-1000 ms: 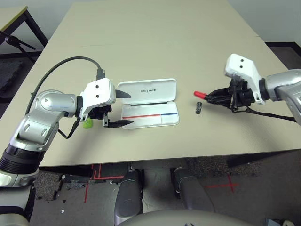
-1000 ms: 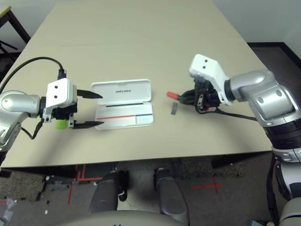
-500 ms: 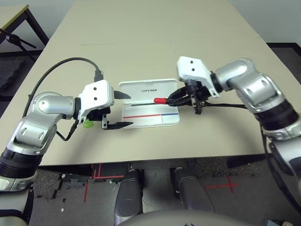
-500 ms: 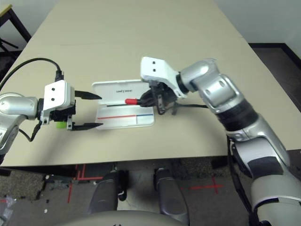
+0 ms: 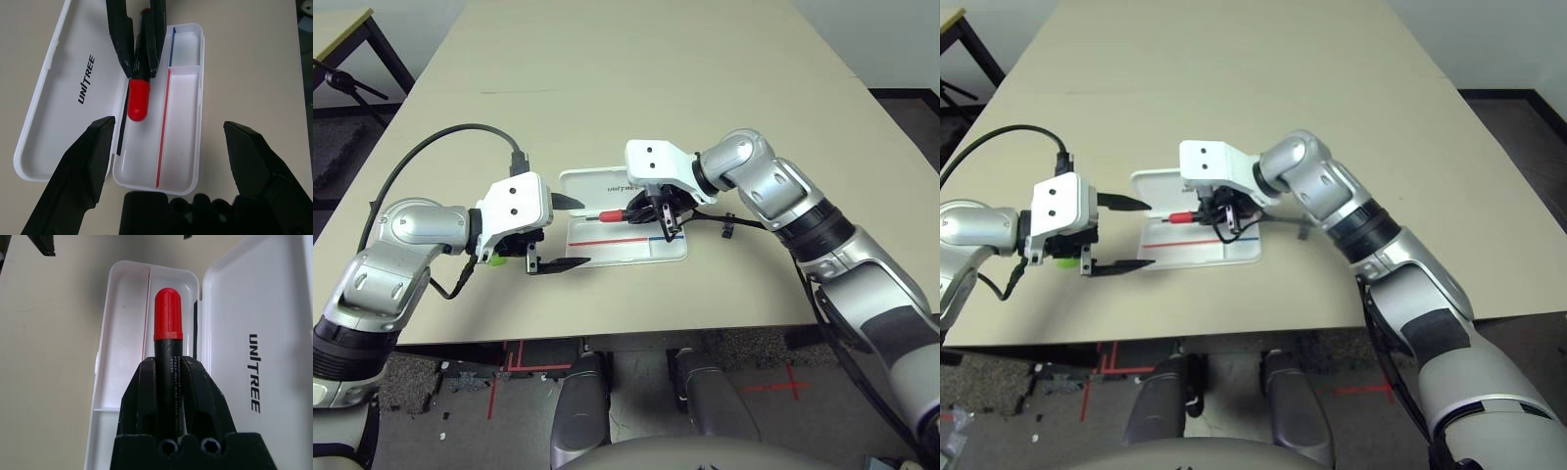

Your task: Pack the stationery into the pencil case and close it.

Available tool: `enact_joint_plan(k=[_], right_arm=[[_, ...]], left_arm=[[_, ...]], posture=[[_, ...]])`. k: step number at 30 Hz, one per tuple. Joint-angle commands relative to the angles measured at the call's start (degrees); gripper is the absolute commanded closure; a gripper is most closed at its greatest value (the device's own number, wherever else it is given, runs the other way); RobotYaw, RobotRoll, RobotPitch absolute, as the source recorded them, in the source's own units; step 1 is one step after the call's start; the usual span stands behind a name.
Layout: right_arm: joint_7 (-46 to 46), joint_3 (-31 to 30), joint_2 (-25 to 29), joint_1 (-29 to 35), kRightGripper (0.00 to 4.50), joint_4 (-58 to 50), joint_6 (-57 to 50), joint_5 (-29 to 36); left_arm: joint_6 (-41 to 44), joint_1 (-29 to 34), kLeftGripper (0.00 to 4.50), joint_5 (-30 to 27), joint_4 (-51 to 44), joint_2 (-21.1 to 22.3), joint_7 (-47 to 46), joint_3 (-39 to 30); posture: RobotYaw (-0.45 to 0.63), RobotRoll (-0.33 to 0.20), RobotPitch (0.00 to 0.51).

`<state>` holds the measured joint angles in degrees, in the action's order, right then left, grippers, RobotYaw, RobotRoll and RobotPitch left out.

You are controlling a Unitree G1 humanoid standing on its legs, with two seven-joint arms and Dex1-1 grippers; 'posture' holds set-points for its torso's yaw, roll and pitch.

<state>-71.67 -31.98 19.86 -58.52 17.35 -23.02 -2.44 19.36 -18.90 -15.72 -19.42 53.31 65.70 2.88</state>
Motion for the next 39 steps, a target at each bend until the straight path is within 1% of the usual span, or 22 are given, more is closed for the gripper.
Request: enact_joint_plan(k=[1, 4, 5, 8, 12, 15, 16, 18, 23, 25, 26, 29, 31, 34, 37, 39], right_arm=[[1.05, -1.01, -1.06, -0.13, 4.0, 1.5, 1.62, -2.11], [2.47, -1.2, -1.98, 0.41, 4.0, 1.77, 2.09, -3.53], [2.82, -1.11, -2.23, 0.62, 3.65, 1.69, 2.05, -3.76], [3.5, -0.62, -2.61, 1.17, 2.87, 1.46, 2.45, -3.99], [3.43, 0.68, -1.78, 1.9, 1.45, 0.96, 3.54, -3.51], [2.2, 2.2, 0.02, 2.68, 0.24, -0.69, 3.31, -2.29], [1.25, 2.94, 1.0, 3.06, 0.03, -1.7, 2.9, -1.44], [-1.04, 4.22, 3.08, 3.9, 0.03, -4.15, 1.39, 0.41], [-9.84, 8.77, 12.98, 6.12, 0.03, -11.41, -6.49, 7.38], [-13.21, 10.41, 17.75, 7.47, 0.03, -13.96, -9.34, 10.09], [-14.67, 11.38, 20.16, 8.45, 0.03, -15.23, -10.64, 11.53], [-17.08, 13.45, 25.17, 10.8, 0.03, -18.14, -13.4, 14.75], [-17.77, 14.5, 27.94, 12.59, 0.03, -19.74, -14.34, 16.12], [-17.0, 15.05, 29.47, 13.93, 0.03, -20.83, -14.97, 16.89], [-15.74, 15.23, 29.47, 14.69, 0.03, -21.45, -15.29, 17.17], [-14.87, 15.0, 29.06, 15.15, 0.03, -21.84, -15.34, 17.19]], left_arm=[[0.9, 1.05, 0.0, 0.24, -1.28, 1.01, -0.5, -0.47], [1.22, 0.99, 0.0, 0.2, -1.66, 1.04, -0.75, -0.36], [1.39, 0.88, 0.0, 0.16, -1.81, 1.04, -0.84, -0.3], [1.65, 0.66, 0.0, -0.04, -2.01, 1.0, -1.03, -0.24], [1.46, 0.8, 0.0, -0.17, -1.67, 0.99, -1.14, -0.51], [1.71, 1.16, 0.0, -0.49, -1.76, 0.94, -1.46, -1.02], [2.02, 1.31, 0.0, -0.48, -1.82, 1.07, -1.6, -1.14], [3.04, 1.78, 0.0, -0.41, -2.09, 1.48, -2.05, -1.5], [13.62, 3.02, 0.0, 1.48, -2.94, 3.69, -7.7, -3.03], [17.43, 3.48, 0.0, 1.72, -3.61, 4.34, -9.76, -3.64], [19.13, 3.67, 0.0, 1.46, -3.93, 4.37, -10.72, -4.17], [23.1, 4.07, 0.0, 0.66, -4.67, 4.19, -12.92, -5.69], [29.31, 3.62, 0.0, -0.26, -4.97, 2.97, -16.37, -7.92], [38.35, 2.87, 0.0, -0.56, -5.8, 2.05, -21.07, -9.41], [44.87, 1.85, 0.0, -0.97, -6.41, 0.93, -24.46, -9.85], [49.62, 0.56, 0.0, -0.6, -6.01, -0.68, -27.58, -9.72]], posture=[[0.03, 0.0, 0.155], [0.03, 0.0, 0.156], [0.03, 0.0, 0.155], [0.03, 0.0, 0.156], [0.03, 0.0, 0.159], [0.03, 0.0, 0.162], [0.03, 0.0, 0.162], [0.03, 0.0, 0.166], [0.04, 0.0, 0.173], [0.04, 0.0, 0.175], [0.04, 0.0, 0.176], [0.04, 0.0, 0.178], [0.02, 0.0, 0.18], [0.02, 0.0, 0.18], [0.01, 0.0, 0.179], [0.01, 0.0, 0.179]])
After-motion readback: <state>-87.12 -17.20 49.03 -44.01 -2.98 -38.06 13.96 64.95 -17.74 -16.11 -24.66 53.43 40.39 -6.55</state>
